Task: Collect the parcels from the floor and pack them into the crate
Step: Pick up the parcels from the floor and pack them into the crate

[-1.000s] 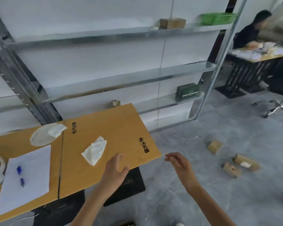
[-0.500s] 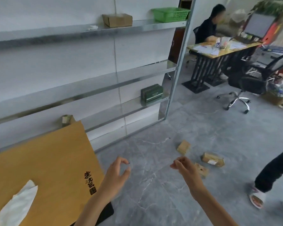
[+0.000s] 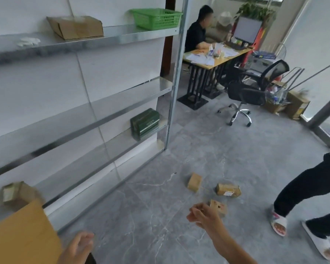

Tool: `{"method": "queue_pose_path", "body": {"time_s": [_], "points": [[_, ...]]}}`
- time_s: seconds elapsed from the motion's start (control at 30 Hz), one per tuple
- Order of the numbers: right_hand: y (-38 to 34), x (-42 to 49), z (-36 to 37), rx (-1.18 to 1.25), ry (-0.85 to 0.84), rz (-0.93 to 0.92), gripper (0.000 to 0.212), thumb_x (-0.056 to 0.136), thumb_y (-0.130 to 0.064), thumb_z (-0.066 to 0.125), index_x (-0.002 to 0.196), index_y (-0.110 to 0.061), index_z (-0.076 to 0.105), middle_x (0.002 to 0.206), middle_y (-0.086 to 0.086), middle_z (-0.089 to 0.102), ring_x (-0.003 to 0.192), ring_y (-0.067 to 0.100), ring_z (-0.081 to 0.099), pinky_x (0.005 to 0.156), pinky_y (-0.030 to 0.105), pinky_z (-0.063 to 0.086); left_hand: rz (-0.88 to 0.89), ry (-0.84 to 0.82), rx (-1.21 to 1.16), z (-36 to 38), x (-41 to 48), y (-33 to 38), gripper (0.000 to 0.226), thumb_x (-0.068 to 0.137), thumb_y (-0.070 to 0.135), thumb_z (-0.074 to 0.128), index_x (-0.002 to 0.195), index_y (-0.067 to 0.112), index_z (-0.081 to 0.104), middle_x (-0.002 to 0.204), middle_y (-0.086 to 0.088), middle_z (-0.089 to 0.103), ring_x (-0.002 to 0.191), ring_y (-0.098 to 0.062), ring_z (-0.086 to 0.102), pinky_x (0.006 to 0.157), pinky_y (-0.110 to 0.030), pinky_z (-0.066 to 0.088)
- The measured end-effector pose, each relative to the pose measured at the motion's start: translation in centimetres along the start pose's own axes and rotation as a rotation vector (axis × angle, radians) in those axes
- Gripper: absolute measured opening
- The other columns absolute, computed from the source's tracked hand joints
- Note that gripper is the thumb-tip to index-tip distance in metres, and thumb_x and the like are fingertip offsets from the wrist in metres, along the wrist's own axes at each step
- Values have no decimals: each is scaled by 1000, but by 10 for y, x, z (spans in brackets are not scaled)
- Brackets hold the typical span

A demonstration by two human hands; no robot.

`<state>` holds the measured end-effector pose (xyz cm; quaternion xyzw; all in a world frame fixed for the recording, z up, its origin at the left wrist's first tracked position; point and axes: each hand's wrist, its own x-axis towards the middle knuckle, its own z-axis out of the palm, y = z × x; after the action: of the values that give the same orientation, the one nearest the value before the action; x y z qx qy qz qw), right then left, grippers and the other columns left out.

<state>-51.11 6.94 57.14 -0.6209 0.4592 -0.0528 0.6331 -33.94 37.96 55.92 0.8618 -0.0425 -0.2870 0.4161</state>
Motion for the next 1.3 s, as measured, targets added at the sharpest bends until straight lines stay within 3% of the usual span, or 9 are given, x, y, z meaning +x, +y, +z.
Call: {"method": "queue_pose_path", "body": {"time_s": [0.17, 0.3, 0.37, 0.47, 0.57, 0.7, 0.93, 1.17, 1.3], "points": [[-10, 45, 1, 47, 32, 84, 16, 95, -6, 51, 81, -7, 59, 63, 1, 69, 53, 6, 63, 52, 16, 40, -5, -112, 186, 22, 72, 40, 25, 77, -19, 61, 74, 6, 59, 94, -28, 63, 89, -27, 59, 89, -34, 37], [-10, 92, -18, 67, 48, 133, 15, 95, -2, 50, 83, -1, 59, 66, 10, 69, 52, 11, 63, 49, 15, 42, 58, -351, 334, 94, 124, 116, 9, 96, 18, 48, 101, 20, 56, 106, -4, 62, 106, -19, 58, 86, -21, 39], [-9, 127, -35, 95, 73, 182, 17, 95, 0, 49, 81, 0, 59, 66, 13, 67, 50, 11, 62, 45, 13, 44, 62, -402, 361, 142, 153, 158, 8, 96, 27, 46, 93, 32, 52, 101, 9, 59, 96, -9, 56, 82, -14, 39], [-5, 189, -65, 104, 92, 269, 19, 96, -4, 48, 81, -2, 59, 71, 13, 69, 56, 16, 63, 46, 12, 46, 94, -534, 422, 219, 191, 217, 20, 94, 25, 50, 78, 35, 43, 93, 9, 58, 91, -6, 56, 69, -5, 39], [-1, 258, -101, 96, 126, 335, 21, 96, -5, 47, 77, -3, 58, 71, 14, 68, 55, 18, 60, 41, 11, 43, 59, -651, 475, 288, 232, 257, 5, 92, 29, 51, 87, 30, 51, 111, 3, 65, 104, -9, 61, 83, -10, 40], [7, 337, -132, 61, 160, 467, 23, 96, -3, 44, 76, -3, 57, 64, 12, 64, 49, 14, 57, 38, 11, 40, 32, -784, 585, 347, 285, 284, 15, 92, 33, 47, 103, 24, 55, 118, -1, 61, 108, -12, 58, 92, -18, 41], [59, 462, -145, -91, 103, 672, 16, 95, -8, 46, 84, -5, 57, 66, 7, 63, 55, 13, 56, 44, 12, 42, 13, -837, 791, 399, 416, 260, 22, 94, 28, 42, 72, 30, 40, 116, -2, 63, 107, -14, 58, 92, -19, 40], [172, 612, -123, -195, 123, 738, 13, 95, -14, 48, 99, -6, 57, 91, 10, 60, 83, 22, 59, 81, 31, 52, 9, -913, 898, 495, 606, 176, 17, 95, 26, 40, 101, 25, 56, 112, -2, 61, 103, -19, 58, 87, -27, 44], [245, 709, -111, -244, 174, 715, 21, 92, -14, 48, 111, -10, 55, 101, 10, 55, 86, 20, 50, 71, 26, 42, 22, -866, 866, 588, 705, 118, 35, 94, 19, 45, 128, 15, 51, 132, -9, 55, 117, -24, 54, 96, -30, 44]]}}
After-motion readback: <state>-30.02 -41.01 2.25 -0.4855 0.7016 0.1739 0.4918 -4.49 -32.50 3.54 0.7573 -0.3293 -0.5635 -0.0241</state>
